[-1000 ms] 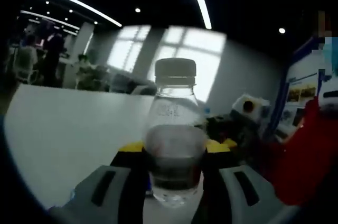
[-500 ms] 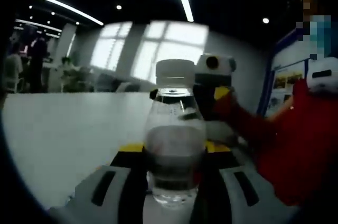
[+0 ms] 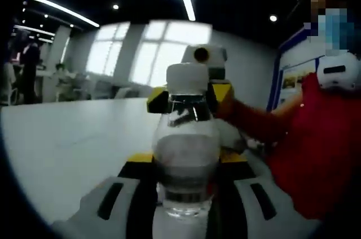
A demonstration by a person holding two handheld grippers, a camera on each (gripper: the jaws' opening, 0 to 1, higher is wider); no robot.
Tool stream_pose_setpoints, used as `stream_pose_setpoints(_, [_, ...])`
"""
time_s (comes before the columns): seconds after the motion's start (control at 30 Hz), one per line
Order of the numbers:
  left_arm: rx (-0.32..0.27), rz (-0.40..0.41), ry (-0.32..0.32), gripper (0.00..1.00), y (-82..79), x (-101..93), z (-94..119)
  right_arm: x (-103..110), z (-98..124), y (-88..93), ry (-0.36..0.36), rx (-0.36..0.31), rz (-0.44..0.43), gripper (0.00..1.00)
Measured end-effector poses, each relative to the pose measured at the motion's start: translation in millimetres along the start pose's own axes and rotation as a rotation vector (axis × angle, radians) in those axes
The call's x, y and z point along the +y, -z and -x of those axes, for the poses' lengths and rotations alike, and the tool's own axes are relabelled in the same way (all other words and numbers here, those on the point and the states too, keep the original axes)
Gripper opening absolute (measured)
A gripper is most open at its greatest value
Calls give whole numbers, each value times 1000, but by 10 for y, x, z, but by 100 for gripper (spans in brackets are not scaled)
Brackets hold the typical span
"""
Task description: Arrange the tabletop items into an orderly group along one side of the table until the central work area is clear of visible clutter.
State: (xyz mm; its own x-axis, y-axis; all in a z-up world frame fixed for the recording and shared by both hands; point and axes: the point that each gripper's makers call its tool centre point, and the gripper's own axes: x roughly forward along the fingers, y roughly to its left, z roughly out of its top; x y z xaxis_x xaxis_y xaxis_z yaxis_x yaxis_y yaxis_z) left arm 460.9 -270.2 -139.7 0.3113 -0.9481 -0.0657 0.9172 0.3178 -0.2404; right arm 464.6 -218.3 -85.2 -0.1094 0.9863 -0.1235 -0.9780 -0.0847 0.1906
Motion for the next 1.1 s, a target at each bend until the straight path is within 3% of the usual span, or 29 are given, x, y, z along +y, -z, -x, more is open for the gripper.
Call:
stream_pose_setpoints(0.27, [48,-111,-13,38,-8,335,122,-209,-146,-33,1,1,115,22])
stream_pose_setpoints(0.53, [68,-239,-17,38,-35,777,252,-570,-371,-65,-4,-21,232,22])
stream_pose_setpoints(0.67, [121,-268,-23,38,79,1078,304,-840,-510,47,0,-11,248,21])
stream_pose_setpoints(0.9, [132,-258,-49,38,255,1603,412,-1299,-745,193,39,-11,253,21])
stream_pose_setpoints(1.1, [201,-277,-90,38,581,2025,491,-1631,-966,486,65,38,265,21])
